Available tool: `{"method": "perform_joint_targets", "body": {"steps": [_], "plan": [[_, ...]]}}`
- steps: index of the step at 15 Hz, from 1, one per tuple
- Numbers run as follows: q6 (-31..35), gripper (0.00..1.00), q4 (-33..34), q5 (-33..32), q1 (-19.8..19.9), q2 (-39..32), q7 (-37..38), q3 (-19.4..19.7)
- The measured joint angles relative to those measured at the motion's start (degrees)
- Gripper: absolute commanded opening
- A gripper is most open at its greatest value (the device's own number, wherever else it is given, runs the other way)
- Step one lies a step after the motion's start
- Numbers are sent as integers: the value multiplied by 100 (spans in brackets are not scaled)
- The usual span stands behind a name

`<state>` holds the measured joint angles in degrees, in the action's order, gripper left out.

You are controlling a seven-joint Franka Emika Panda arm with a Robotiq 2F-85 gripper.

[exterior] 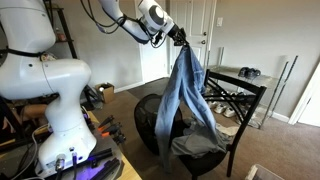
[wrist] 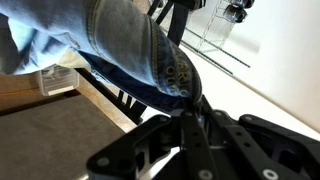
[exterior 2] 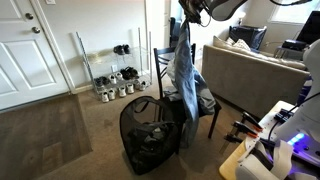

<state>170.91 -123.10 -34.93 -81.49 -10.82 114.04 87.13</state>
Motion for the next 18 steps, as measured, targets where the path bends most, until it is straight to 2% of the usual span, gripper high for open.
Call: {"method": "perform_joint_targets", "body": {"steps": [11, 12, 15, 18], "plan": [[-10, 9, -75, 0, 55, -2, 0, -58], [-10, 2, -75, 0, 55, -2, 0, -59], [-16, 2, -95, 0, 46, -2, 0, -72], [54, 2, -23, 0, 22, -4, -86, -362]]}}
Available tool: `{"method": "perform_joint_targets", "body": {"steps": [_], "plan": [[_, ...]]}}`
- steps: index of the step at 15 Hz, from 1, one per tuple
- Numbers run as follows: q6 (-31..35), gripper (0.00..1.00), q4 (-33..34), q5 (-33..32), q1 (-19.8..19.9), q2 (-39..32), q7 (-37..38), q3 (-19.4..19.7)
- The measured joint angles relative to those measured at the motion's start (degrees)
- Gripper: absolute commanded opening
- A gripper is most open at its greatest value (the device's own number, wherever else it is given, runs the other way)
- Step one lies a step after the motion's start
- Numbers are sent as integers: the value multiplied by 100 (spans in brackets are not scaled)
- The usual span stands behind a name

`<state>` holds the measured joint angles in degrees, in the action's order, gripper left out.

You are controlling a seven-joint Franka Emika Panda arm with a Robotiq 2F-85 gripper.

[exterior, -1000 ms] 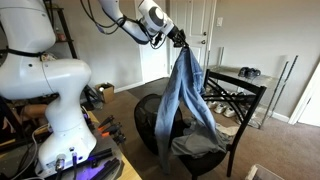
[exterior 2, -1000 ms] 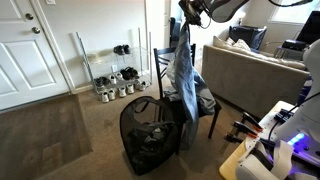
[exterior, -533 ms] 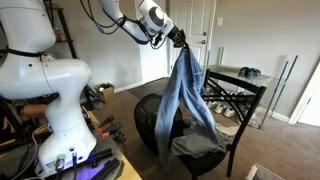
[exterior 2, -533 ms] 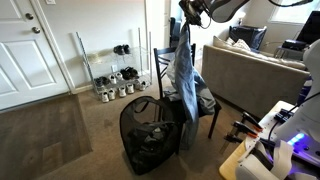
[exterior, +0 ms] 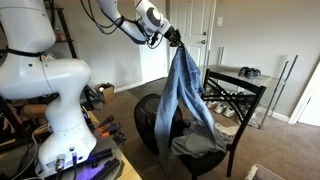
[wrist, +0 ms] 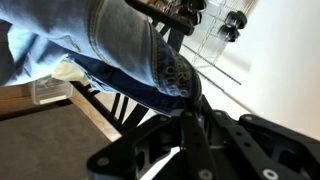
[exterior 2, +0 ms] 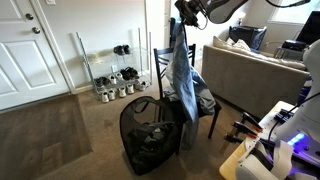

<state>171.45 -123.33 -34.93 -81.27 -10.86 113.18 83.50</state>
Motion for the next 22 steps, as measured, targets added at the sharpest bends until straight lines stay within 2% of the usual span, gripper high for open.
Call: {"method": "perform_joint_targets", "body": {"steps": [2, 5, 9, 13, 17, 19, 22], "plan": [[20, 2, 163, 4, 18, -5, -127, -465], [14, 2, 454, 152, 146, -18, -464, -1380], [162, 2, 661, 880, 736, -52, -1563, -2766], [342, 2, 725, 1878, 1698, -124, -2807, -4054], [342, 2, 789, 2919, 2805, -251, -3850, -5185], [278, 2, 798, 3414, 3506, -294, -4423, -5948], [194, 2, 944, 3601, 4632, -408, -4860, -7109]]}}
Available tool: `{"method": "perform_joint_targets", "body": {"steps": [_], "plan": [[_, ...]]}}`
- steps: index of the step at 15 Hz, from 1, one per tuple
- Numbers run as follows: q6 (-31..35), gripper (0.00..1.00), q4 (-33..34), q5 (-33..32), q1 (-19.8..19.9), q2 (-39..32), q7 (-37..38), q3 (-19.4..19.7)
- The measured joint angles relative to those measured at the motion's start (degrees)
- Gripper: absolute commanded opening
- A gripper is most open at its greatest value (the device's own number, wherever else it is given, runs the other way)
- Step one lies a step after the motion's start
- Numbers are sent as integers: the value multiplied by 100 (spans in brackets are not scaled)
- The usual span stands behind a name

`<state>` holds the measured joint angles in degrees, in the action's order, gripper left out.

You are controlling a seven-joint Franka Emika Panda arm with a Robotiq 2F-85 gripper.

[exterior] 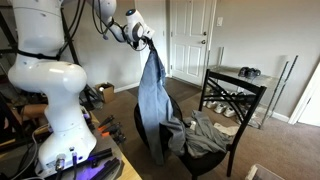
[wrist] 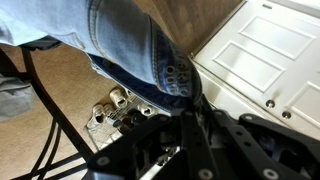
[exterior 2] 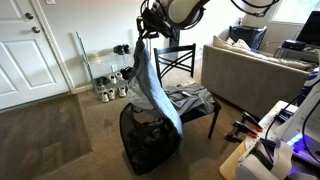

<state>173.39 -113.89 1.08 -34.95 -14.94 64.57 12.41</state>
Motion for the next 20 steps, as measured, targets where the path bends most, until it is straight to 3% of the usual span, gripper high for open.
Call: {"method": "perform_joint_targets", "body": {"steps": [3, 20], "plan": [[-33, 9, 168, 217, 463, -161, -336, -404], [-33, 9, 166, 216, 416, -214, -332, -386]]}}
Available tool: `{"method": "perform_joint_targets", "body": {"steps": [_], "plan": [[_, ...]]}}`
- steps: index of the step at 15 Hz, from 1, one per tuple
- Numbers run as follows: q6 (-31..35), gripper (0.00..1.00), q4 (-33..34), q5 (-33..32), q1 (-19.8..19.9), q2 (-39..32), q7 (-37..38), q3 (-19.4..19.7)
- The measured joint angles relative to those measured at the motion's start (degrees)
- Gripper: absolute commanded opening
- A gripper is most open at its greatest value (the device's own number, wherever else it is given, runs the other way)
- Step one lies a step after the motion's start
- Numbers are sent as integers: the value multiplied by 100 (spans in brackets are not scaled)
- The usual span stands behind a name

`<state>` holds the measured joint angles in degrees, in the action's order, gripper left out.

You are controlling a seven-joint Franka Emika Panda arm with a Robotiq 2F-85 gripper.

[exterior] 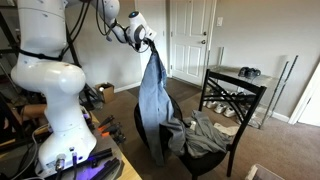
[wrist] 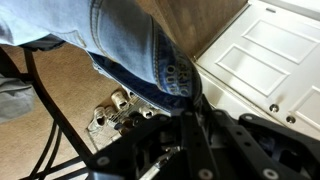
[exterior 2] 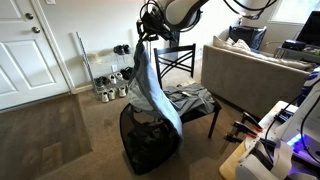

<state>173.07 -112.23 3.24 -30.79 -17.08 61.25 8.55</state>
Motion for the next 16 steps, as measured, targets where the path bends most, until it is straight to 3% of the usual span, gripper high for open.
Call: {"method": "perform_joint_targets", "body": {"steps": [5, 6, 8, 16], "plan": [[0, 9, 0, 0, 0, 0, 0, 0], [0, 34, 0, 0, 0, 0, 0, 0], [-1, 39, -1, 0, 0, -10, 0, 0], [0, 89, 5, 0, -15, -127, 16, 90]]}}
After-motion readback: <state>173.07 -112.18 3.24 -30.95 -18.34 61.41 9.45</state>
